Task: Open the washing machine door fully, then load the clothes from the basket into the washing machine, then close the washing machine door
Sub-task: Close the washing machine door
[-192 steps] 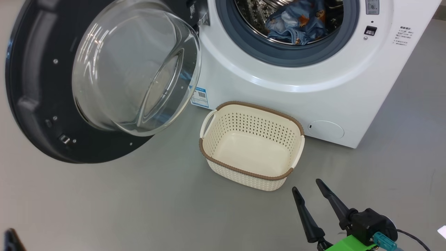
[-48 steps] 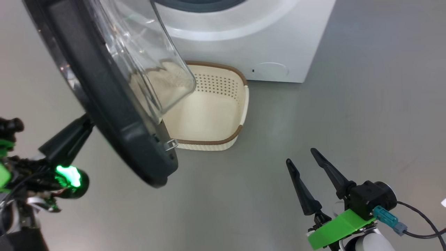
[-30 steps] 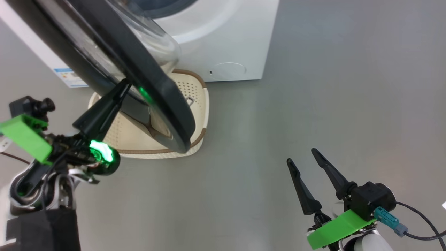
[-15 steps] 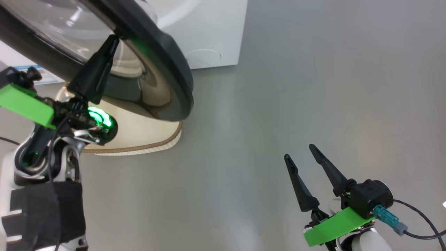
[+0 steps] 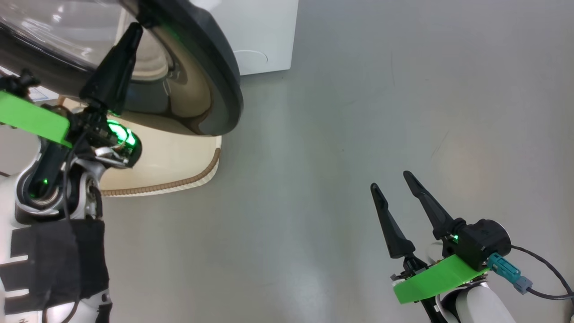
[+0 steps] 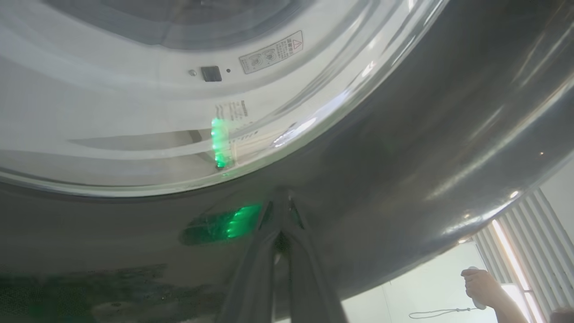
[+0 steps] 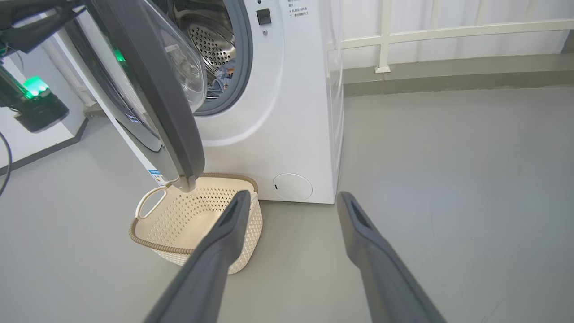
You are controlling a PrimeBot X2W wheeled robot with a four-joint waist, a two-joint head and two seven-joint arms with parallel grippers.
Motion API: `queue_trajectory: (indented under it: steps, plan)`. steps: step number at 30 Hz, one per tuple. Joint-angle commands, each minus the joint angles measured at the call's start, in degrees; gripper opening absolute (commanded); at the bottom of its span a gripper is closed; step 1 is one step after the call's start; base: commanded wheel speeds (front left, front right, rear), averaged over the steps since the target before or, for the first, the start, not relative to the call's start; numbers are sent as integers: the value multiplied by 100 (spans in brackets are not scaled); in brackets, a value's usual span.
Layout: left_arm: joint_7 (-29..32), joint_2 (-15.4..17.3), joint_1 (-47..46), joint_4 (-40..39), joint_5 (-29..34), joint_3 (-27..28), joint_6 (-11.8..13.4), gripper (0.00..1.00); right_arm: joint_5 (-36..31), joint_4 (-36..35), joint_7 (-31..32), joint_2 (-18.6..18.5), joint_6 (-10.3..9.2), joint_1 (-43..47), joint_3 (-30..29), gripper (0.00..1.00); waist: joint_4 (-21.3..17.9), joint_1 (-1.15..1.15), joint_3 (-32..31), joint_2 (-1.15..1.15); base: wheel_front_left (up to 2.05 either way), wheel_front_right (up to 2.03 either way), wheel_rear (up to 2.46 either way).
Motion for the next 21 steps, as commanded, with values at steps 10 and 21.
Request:
queue_trajectory:
  steps: [10, 21]
  plan:
    - [-1202, 691, 548, -1015, 1522, 31, -40, 0, 86, -186, -67, 66, 8, 83, -57, 100, 187, 0, -429, 0, 0, 0, 0]
    - [-4208, 2206, 1526, -1210, 3923, -1289, -40, 0, 246, -171, -68, 67, 8, 278, 79, 100, 264, 0, -1090, 0, 0, 0, 0]
